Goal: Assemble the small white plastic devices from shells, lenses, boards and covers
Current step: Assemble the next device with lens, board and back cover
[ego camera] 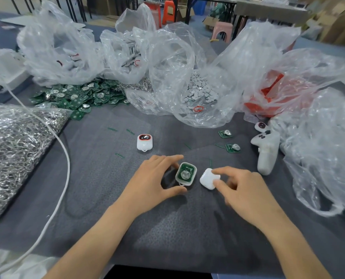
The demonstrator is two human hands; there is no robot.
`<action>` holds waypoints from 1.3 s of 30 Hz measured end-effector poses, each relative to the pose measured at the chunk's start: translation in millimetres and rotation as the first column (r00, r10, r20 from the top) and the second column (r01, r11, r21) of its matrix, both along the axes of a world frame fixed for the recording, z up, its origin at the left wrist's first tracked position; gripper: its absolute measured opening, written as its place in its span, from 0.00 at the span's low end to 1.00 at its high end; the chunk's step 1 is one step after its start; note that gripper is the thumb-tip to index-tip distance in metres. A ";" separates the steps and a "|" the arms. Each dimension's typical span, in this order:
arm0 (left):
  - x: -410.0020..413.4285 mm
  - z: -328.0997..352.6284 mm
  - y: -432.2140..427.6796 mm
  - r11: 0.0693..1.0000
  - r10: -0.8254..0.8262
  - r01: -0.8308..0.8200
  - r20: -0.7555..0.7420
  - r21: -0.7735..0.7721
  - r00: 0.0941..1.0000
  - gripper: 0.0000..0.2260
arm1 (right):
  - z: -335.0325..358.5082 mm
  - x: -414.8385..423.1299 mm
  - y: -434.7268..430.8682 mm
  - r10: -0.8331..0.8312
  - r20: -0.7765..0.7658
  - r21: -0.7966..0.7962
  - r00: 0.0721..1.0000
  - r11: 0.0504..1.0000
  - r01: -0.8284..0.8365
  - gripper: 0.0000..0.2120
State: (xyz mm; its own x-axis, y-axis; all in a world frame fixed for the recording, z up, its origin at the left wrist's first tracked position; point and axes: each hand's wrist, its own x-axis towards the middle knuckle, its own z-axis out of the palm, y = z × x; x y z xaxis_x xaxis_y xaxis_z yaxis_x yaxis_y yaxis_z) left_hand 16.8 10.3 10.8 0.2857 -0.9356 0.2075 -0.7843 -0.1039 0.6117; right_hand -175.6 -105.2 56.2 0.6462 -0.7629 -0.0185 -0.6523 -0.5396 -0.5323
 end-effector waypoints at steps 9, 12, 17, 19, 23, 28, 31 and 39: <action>0.4 -5.8 -4.6 0.999 -0.031 0.028 0.093 0.027 0.995 0.34 | -1.7 4.6 -40.3 0.406 -0.249 -0.105 0.879 0.891 -0.441 0.19; 2.4 -8.1 -4.8 1.000 -0.020 0.019 0.081 0.017 0.997 0.33 | 7.6 7.6 -48.7 0.379 -0.182 -0.101 0.907 0.911 -0.401 0.17; 4.4 -9.1 -5.6 1.000 -0.022 0.022 0.055 -0.001 0.998 0.35 | 22.2 35.5 -37.0 0.528 0.024 -0.186 0.849 0.837 -0.515 0.16; 4.2 -9.1 -5.7 1.000 -0.021 0.021 0.040 -0.005 0.999 0.35 | 19.8 49.3 -30.4 0.589 -0.012 -0.147 0.808 0.798 -0.584 0.17; 5.5 -9.8 -6.2 1.000 -0.020 0.020 0.020 -0.010 1.000 0.35 | 12.6 59.5 -29.5 0.599 -0.102 -0.077 0.794 0.791 -0.607 0.18; 6.6 -10.9 -7.3 1.000 -0.019 0.019 -0.001 -0.017 1.000 0.34 | 10.2 55.5 -33.3 0.591 -0.085 -0.014 0.802 0.805 -0.594 0.18; 6.3 -10.7 -7.0 0.999 -0.024 0.024 0.004 -0.023 1.000 0.33 | 9.1 55.1 -32.7 0.576 -0.065 0.008 0.815 0.817 -0.577 0.17; 4.6 -6.9 -5.8 0.997 -0.037 0.038 0.017 -0.061 0.999 0.20 | 9.1 54.0 -33.1 0.571 -0.068 0.002 0.818 0.820 -0.572 0.13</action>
State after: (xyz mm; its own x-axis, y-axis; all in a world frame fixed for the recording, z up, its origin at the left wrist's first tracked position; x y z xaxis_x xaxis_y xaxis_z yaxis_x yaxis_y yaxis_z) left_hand 21.4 4.5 3.9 0.2470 -0.9308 0.2693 -0.7967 -0.0369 0.6032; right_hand -121.7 -138.3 65.3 0.9642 -0.2574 -0.0636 -0.2551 -0.8349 -0.4876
